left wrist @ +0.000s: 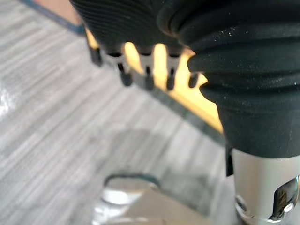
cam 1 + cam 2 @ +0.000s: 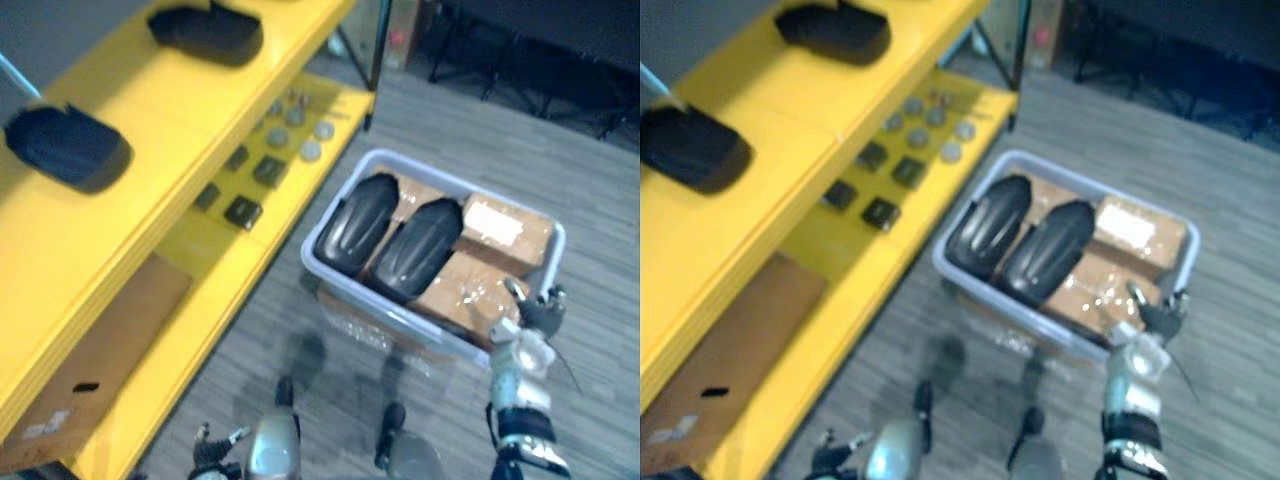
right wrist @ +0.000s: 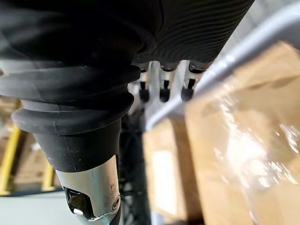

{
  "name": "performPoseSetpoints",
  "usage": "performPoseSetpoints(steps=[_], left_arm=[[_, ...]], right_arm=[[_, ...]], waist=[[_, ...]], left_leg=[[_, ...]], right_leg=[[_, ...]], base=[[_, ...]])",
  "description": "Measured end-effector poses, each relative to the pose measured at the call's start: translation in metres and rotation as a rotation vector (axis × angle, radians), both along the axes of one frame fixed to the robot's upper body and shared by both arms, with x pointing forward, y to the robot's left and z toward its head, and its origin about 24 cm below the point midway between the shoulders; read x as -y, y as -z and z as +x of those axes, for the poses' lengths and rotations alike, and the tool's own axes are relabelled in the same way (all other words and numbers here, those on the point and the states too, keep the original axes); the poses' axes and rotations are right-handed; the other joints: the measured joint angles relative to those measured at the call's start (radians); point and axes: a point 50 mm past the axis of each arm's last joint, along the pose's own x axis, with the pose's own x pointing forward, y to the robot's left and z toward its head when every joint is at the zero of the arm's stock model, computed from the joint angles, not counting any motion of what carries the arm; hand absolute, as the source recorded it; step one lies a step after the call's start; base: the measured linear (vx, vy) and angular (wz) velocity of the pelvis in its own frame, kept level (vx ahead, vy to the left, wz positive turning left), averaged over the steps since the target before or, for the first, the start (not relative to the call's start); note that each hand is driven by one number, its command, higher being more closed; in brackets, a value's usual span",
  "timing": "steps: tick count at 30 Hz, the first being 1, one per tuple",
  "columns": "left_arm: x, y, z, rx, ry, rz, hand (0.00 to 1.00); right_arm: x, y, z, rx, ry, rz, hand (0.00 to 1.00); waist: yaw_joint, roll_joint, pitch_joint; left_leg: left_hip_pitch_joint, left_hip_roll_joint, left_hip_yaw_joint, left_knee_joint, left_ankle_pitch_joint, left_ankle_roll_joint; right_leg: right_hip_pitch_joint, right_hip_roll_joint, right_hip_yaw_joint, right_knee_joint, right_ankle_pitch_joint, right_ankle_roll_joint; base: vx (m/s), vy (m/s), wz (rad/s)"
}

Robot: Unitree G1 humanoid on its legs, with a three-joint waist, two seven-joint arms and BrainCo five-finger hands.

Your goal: Walk over and take plastic housings, then place them on the shelf

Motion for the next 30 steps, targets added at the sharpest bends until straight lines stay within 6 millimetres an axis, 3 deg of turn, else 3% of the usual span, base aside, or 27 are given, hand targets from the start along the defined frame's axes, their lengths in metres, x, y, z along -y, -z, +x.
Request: performPoseSetpoints(steps=[2, 4, 11, 18, 30], left_arm=[[0.001, -0.007, 0.011, 0.059, 0.002, 0.001, 0.0], [0.003, -0.01, 0.019, 0.089, 0.011, 0.0, 0.0], [0.008, -0.01, 0.023, 0.096, 0.025, -0.018, 0.0], [0.013, -0.012, 0.036, 0.1, 0.11, -0.002, 0.0], [0.022, -0.018, 0.051, 0.136, 0.17, -0.01, 0.0]], right_arm=[[0.005, -0.022, 0.021, 0.027, -0.005, -0.005, 0.0], [0.01, -0.032, 0.03, 0.027, -0.001, 0.002, 0.0], [0.021, -0.052, 0.048, -0.025, 0.006, 0.011, 0.0], [0.041, -0.082, 0.055, -0.042, 0.058, -0.033, 0.0], [0.064, -0.107, 0.054, -0.155, 0.076, -0.161, 0.0]], waist=[[0.008, 0.017, 0.021], [0.021, 0.025, 0.038], [0.025, 0.043, 0.066], [0.031, 0.069, 0.087], [0.048, 0.086, 0.101]], left_leg=[[-0.039, -0.01, -0.003, 0.016, -0.004, 0.006], [-0.053, -0.01, -0.007, 0.017, -0.004, 0.006], [-0.107, -0.016, -0.038, 0.022, 0.001, 0.006], [-0.146, -0.026, -0.072, 0.025, 0.01, 0.007], [-0.195, -0.025, -0.138, -0.008, 0.055, -0.008]], right_leg=[[-0.014, -0.002, 0.001, -0.034, 0.031, -0.002], [-0.023, 0.0, 0.001, -0.038, 0.035, 0.001], [-0.059, 0.008, -0.005, -0.036, 0.036, 0.0], [-0.076, 0.01, -0.006, -0.036, 0.036, -0.001], [-0.102, 0.032, -0.036, -0.036, 0.016, -0.032]], base=[[0.0, 0.103, 0.05], [-0.01, 0.046, 0.03], [0.0, 0.004, 0.09], [-0.01, 0.013, 0.13], [-0.03, -0.012, 0.14]])
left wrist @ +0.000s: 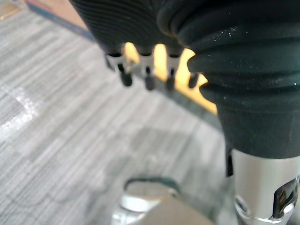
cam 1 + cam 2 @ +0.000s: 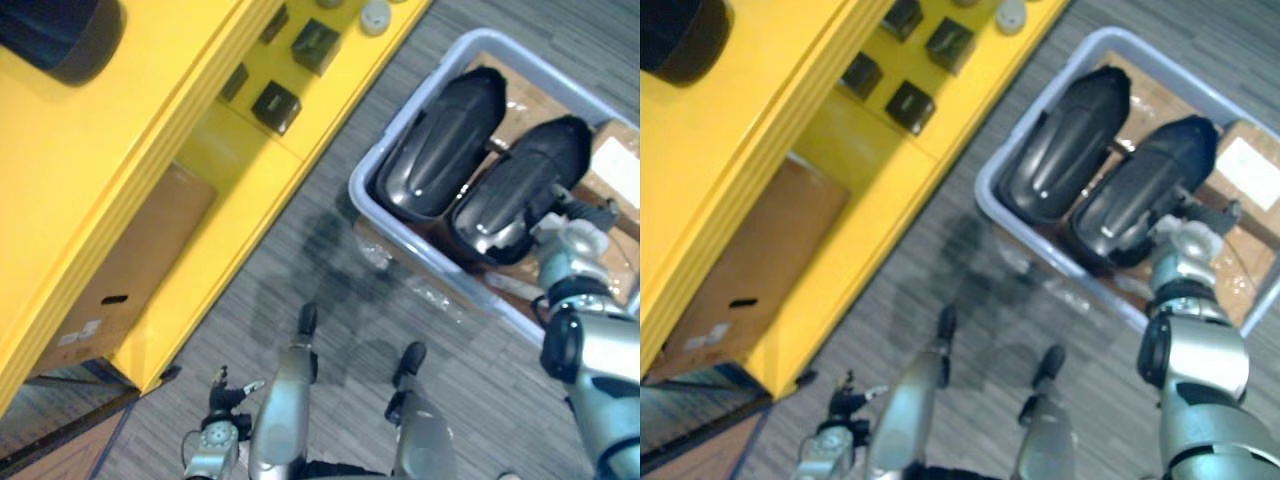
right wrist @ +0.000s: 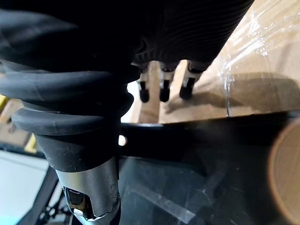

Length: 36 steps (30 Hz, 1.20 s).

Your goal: Walk over and take plastic housings, then place them on the shelf

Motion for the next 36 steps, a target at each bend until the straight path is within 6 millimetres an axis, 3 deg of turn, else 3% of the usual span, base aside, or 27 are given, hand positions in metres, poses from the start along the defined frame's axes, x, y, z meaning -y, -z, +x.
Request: performPoseSetpoints(steps=[3, 4, 13, 18, 25, 30, 36], left_arm=[[0.001, -0.001, 0.003, 0.003, 0.007, 0.002, 0.0], [0.001, -0.001, 0.003, 0.003, 0.007, 0.001, 0.0], [0.004, -0.005, 0.013, 0.024, 0.027, -0.01, 0.0], [0.005, -0.005, 0.013, 0.025, 0.047, -0.003, 0.0], [0.006, -0.006, 0.015, 0.031, 0.056, -0.004, 0.0], [0.009, -0.011, 0.019, 0.06, 0.069, -0.007, 0.0], [0.042, -0.029, 0.035, 0.177, 0.131, -0.082, 0.0]], right_arm=[[-0.002, -0.001, 0.002, -0.063, -0.02, -0.053, 0.0], [-0.003, -0.001, 0.003, -0.087, -0.033, -0.078, 1.0], [0.011, 0.004, -0.006, -0.306, -0.074, -0.247, 1.0], [0.008, 0.005, -0.004, -0.406, -0.132, -0.37, 1.0], [-0.002, 0.022, -0.003, -0.562, -0.215, -0.584, 1.0], [-0.003, 0.029, -0.005, -0.619, -0.236, -0.688, 1.0], [-0.019, 0.038, -0.001, -0.619, -0.289, -0.778, 1.0]], waist=[[0.002, 0.0, 0.0], [0.002, 0.0, 0.0], [0.024, 0.0, 0.0], [0.025, 0.001, 0.0], [0.03, 0.001, 0.0], [0.024, 0.001, 0.0], [0.017, 0.0, 0.0]], left_leg=[[0.003, 0.003, -0.002, -0.019, 0.017, -0.004], [0.003, 0.006, -0.002, -0.02, 0.018, -0.005], [0.048, 0.013, -0.009, -0.13, 0.086, -0.017], [0.091, 0.029, -0.018, -0.213, 0.131, -0.028], [0.157, 0.05, -0.025, -0.31, 0.18, -0.04], [0.183, 0.05, -0.026, -0.332, 0.191, -0.041], [0.227, 0.053, -0.001, -0.346, 0.195, -0.041]], right_leg=[[-0.004, 0.003, -0.001, 0.0, 0.0, 0.0], [-0.004, 0.006, -0.002, 0.0, 0.0, 0.0], [-0.003, 0.012, -0.021, 0.0, -0.003, -0.004], [0.005, 0.025, -0.026, 0.0, -0.006, -0.008], [0.03, 0.041, -0.04, 0.002, -0.017, -0.014], [0.043, 0.038, -0.042, 0.014, -0.025, -0.009], [0.065, 0.037, -0.021, 0.019, -0.026, -0.007]], base=[[-0.01, -0.008, 0.01], [0.0, 0.0, 0.0], [-0.02, -0.009, 0.03], [-0.01, -0.037, 0.03], [0.0, -0.011, 0.01], [0.0, -0.004, 0.01], [-0.01, -0.004, -0.08]])
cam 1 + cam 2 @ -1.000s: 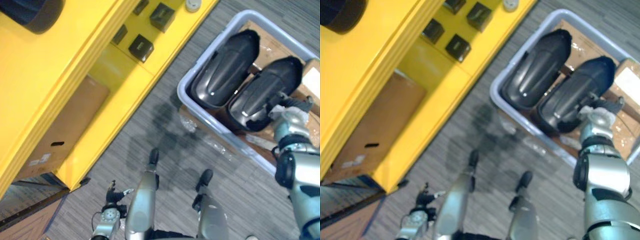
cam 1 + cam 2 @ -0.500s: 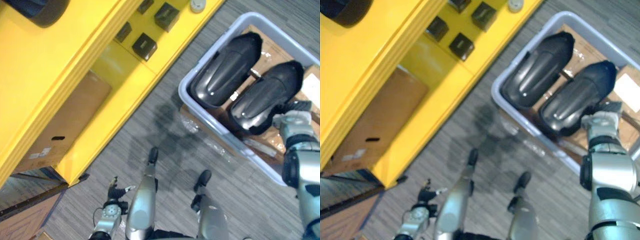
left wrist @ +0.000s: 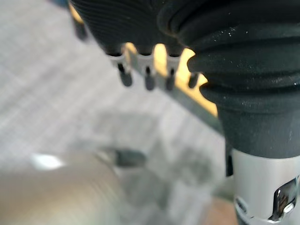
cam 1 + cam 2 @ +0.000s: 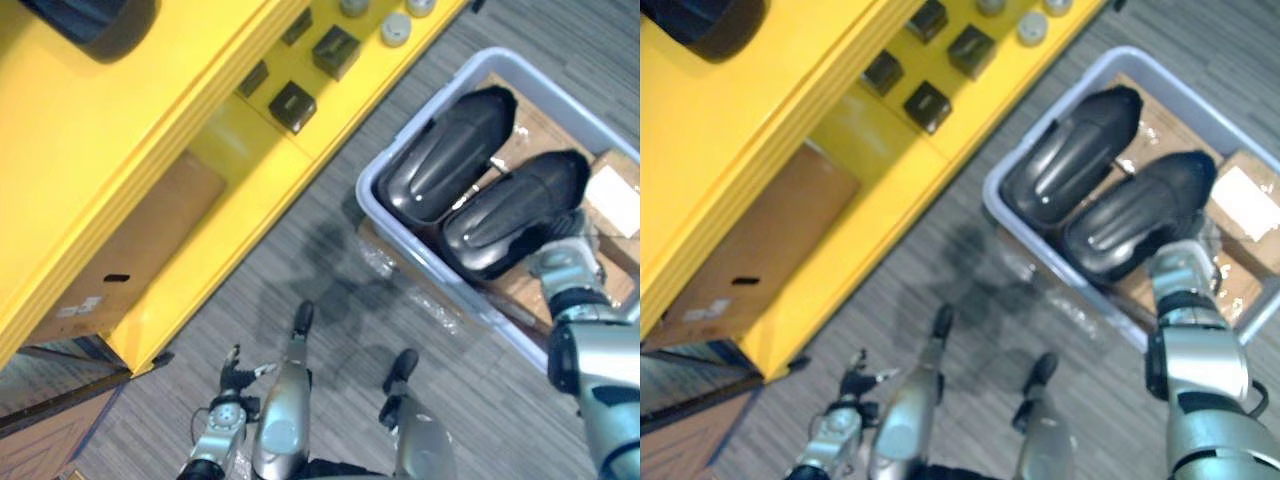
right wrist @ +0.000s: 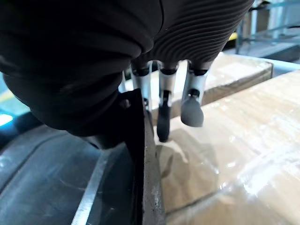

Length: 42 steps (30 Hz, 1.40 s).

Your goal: Walk over and take plastic housings, then place them on the shelf

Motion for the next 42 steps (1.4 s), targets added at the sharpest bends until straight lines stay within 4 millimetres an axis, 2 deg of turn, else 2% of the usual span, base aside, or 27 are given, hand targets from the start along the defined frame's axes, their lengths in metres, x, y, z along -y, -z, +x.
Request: performPoseSetpoints(steps=[3, 9, 14, 19, 22, 28, 30, 32, 37, 42], left_arm=[[0.008, -0.008, 0.0, 0.047, 0.014, -0.025, 0.0], [0.0, -0.032, -0.003, 0.175, -0.063, -0.077, 0.0], [-0.011, -0.047, -0.013, 0.244, -0.105, -0.077, 0.0], [-0.008, -0.072, -0.001, 0.358, -0.037, -0.01, 0.0], [-0.003, -0.091, 0.014, 0.438, 0.011, 0.051, 0.0], [0.016, -0.142, 0.06, 0.642, 0.126, 0.087, 0.0], [0.028, -0.157, 0.075, 0.686, 0.193, 0.075, 0.0], [0.045, -0.164, 0.088, 0.686, 0.276, 0.029, 0.0], [0.079, -0.171, 0.104, 0.626, 0.429, -0.16, 0.0], [0.09, -0.173, 0.114, 0.58, 0.471, -0.214, 0.0]], right_arm=[[-0.012, 0.005, 0.003, 0.0, -0.049, -0.027, 1.0], [-0.027, 0.024, -0.01, 0.01, -0.101, -0.088, 1.0], [-0.035, 0.045, -0.032, 0.008, -0.135, -0.136, 1.0], [-0.03, 0.05, -0.044, 0.011, -0.114, -0.174, 1.0], [-0.032, 0.042, -0.043, 0.038, -0.122, -0.209, 1.0], [-0.038, 0.03, -0.038, 0.075, -0.145, -0.26, 1.0], [-0.047, 0.018, -0.029, 0.097, -0.186, -0.311, 1.0], [-0.056, 0.006, -0.023, 0.129, -0.23, -0.364, 1.0], [-0.084, -0.02, -0.012, 0.216, -0.354, -0.476, 1.0], [-0.1, -0.021, -0.009, 0.216, -0.442, -0.534, 1.0]], waist=[[-0.027, -0.002, -0.001], [-0.075, -0.01, -0.03], [-0.094, -0.043, -0.15], [-0.118, -0.066, -0.198], [-0.129, -0.068, -0.198], [-0.134, -0.07, -0.201], [-0.152, -0.073, -0.202], [-0.161, -0.077, -0.205], [-0.189, -0.092, -0.215], [-0.189, -0.093, -0.216]], left_leg=[[0.019, 0.003, 0.007, -0.001, 0.0, 0.0], [0.062, 0.012, 0.04, -0.003, -0.002, 0.0], [0.09, 0.015, 0.083, -0.003, -0.016, 0.001], [0.116, 0.016, 0.107, -0.005, -0.021, 0.002], [0.116, 0.015, 0.119, -0.009, -0.021, 0.002], [0.103, 0.015, 0.136, -0.009, -0.014, 0.003], [0.103, 0.011, 0.135, -0.009, -0.013, 0.004], [0.102, 0.01, 0.133, -0.009, -0.012, 0.005], [0.09, 0.006, 0.113, -0.004, -0.011, 0.006], [0.096, 0.0, 0.108, -0.004, -0.009, 0.008]], right_leg=[[0.011, 0.001, 0.009, 0.002, 0.0, 0.0], [0.035, 0.003, 0.034, 0.001, 0.001, 0.002], [0.045, 0.004, 0.076, -0.021, 0.012, 0.01], [0.069, 0.004, 0.088, -0.046, 0.024, 0.014], [0.068, 0.004, 0.11, -0.071, 0.043, 0.021], [0.052, 0.004, 0.125, -0.092, 0.07, 0.023], [0.054, 0.003, 0.124, -0.094, 0.075, 0.022], [0.055, 0.003, 0.121, -0.094, 0.083, 0.018], [0.056, 0.003, 0.108, -0.094, 0.084, 0.018], [0.065, 0.002, 0.106, -0.092, 0.084, 0.017]], base=[[-0.01, -0.016, -0.12], [-0.01, -0.017, -0.14], [0.01, -0.008, -0.22], [-0.04, 0.001, -0.12], [-0.08, 0.014, -0.17], [-0.03, 0.001, -0.09], [0.0, 0.0, 0.0], [0.02, -0.008, 0.04], [0.02, -0.007, 0.12], [-0.01, 0.001, 0.03]])
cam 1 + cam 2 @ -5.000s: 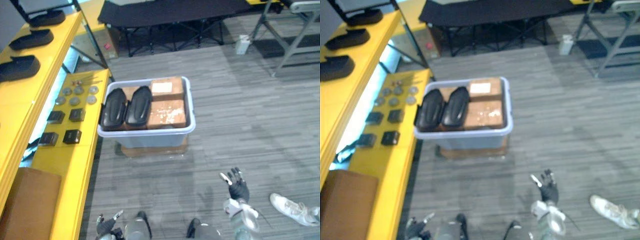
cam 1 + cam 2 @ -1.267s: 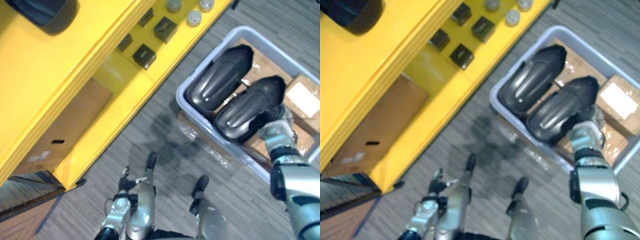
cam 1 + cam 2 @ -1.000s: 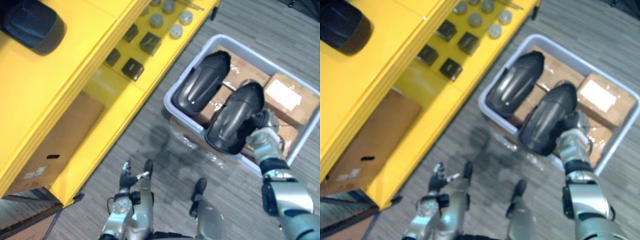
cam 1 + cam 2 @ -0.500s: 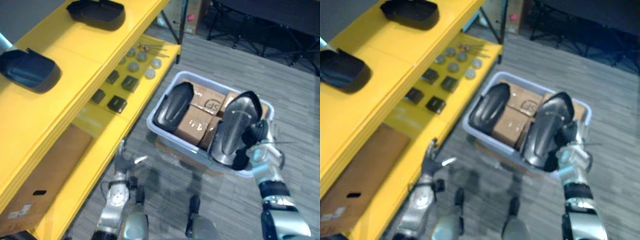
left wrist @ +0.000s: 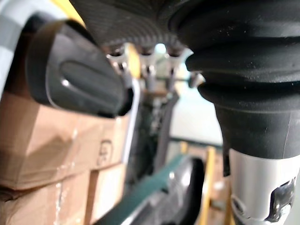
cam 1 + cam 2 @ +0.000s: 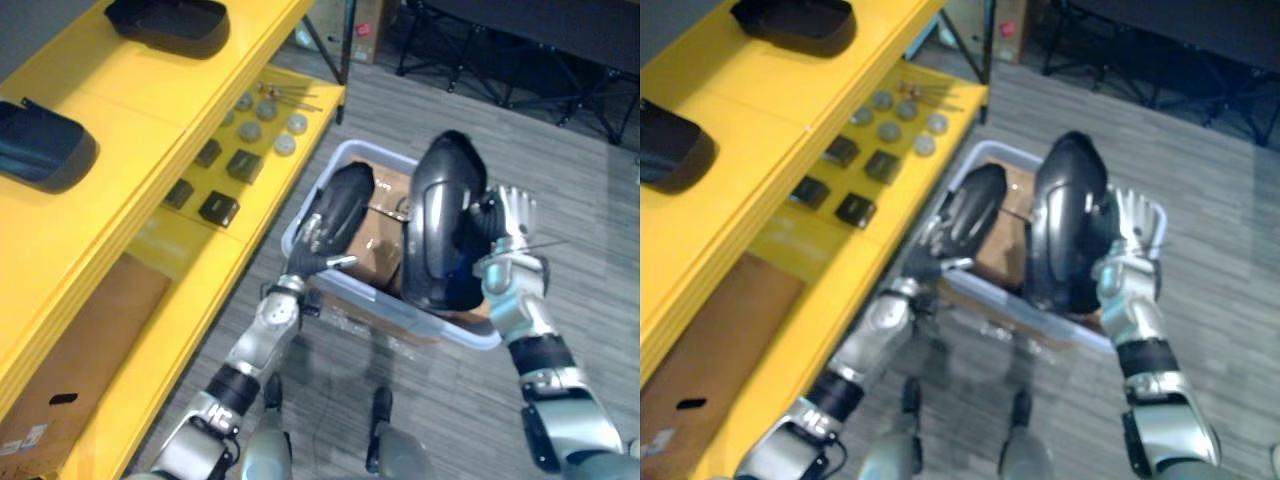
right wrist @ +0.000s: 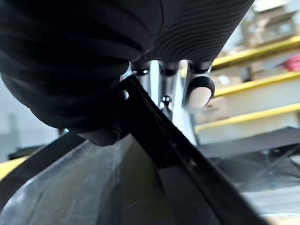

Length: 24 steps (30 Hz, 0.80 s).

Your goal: Walk over and take plastic housings, then place them on the shelf

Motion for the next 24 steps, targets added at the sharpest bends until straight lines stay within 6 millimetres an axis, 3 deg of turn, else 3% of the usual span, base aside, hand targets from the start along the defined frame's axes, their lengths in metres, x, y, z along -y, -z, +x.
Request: performPoseSetpoints(steps=[8, 15, 24], left_arm=[[0.019, 0.017, 0.021, -0.116, 0.005, 0.161, 0.0], [0.04, 0.007, 0.031, -0.099, -0.01, 0.237, 0.0], [0.045, 0.007, 0.034, -0.128, -0.033, 0.241, 0.0]], right_arm=[[-0.021, -0.004, 0.006, -0.006, -0.082, -0.049, 1.0], [-0.032, -0.015, 0.013, 0.023, -0.119, -0.059, 1.0], [-0.048, -0.009, 0.017, -0.002, -0.152, -0.07, 1.0]], waist=[[-0.017, 0.0, 0.0], [-0.023, -0.001, 0.0], [-0.023, -0.001, 0.0]], left_leg=[[0.008, 0.0, 0.0, -0.005, 0.009, 0.002], [0.012, 0.003, 0.007, -0.005, 0.012, 0.001], [0.014, 0.006, 0.014, -0.005, 0.013, 0.001]], right_leg=[[0.005, 0.0, 0.001, 0.008, -0.004, -0.003], [0.005, 0.002, 0.002, 0.009, -0.002, -0.005], [0.004, 0.005, 0.004, 0.01, 0.002, -0.007]], base=[[-0.06, -0.011, 0.0], [-0.01, -0.002, 0.0], [0.0, 0.0, 0.0]])
